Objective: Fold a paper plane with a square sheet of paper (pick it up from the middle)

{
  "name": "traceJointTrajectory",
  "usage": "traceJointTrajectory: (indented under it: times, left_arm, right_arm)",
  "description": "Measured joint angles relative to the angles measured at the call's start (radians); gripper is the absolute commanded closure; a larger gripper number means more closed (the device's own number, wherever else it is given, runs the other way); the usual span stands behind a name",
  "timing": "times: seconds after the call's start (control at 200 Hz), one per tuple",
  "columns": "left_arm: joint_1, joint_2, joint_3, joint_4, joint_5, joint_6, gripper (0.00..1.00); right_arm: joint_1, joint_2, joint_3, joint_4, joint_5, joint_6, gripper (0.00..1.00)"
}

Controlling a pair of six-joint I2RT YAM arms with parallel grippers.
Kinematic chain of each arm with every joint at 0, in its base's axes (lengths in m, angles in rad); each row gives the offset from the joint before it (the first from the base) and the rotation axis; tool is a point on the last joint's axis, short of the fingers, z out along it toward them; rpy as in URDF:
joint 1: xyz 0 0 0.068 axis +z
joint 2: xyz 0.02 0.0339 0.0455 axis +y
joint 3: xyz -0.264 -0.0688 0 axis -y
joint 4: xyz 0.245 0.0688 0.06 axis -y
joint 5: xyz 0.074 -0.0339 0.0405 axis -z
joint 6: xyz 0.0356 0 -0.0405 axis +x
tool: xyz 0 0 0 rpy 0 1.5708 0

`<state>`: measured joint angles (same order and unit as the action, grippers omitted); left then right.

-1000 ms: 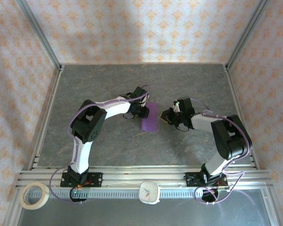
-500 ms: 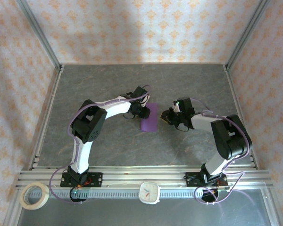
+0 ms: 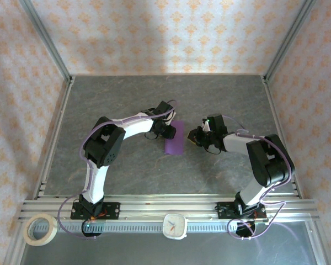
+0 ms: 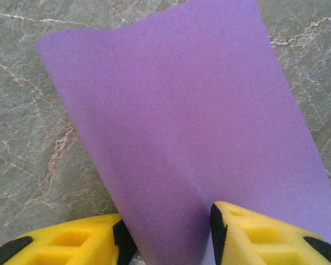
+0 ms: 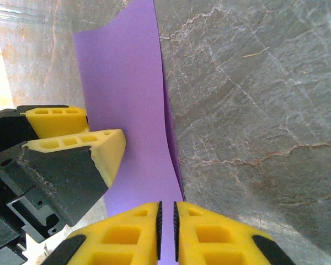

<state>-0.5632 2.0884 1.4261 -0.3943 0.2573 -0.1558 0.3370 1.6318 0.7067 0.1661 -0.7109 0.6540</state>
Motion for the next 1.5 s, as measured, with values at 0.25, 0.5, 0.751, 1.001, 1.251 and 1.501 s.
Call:
traceJointTrajectory:
  times: [0.25,0.5,0.751,1.001,1.251,1.501]
  left_arm:
    - [0.0,0.0,0.0,0.0,0.0,-0.003,0.52]
    - [0.0,0.0,-0.001,0.0,0.0,-0.003,0.52]
    - [0.0,0.0,-0.001,0.001,0.0,-0.003,0.52]
    - [0.0,0.0,-0.001,0.0,0.0,-0.003,0.52]
    - [0.0,0.0,-0.001,0.0,0.001,-0.003,0.52]
    - [0.0,-0.003,-0.001,0.001,0.007,-0.011,0.5]
  right_arm:
    - [0.003,0.007,0.0,0.001,0.0,0.003,0.86]
    - [0.019,0.05,0.026,0.045,-0.005,0.035,0.95]
    - [0.045,0.13,0.095,0.097,-0.024,0.072,0.98]
    - [0.056,0.191,0.146,0.128,-0.05,0.092,0.98]
    - [0.072,0.257,0.158,0.101,-0.043,0.079,0.99]
    - [0.072,0.26,0.185,0.043,-0.022,0.02,1.0]
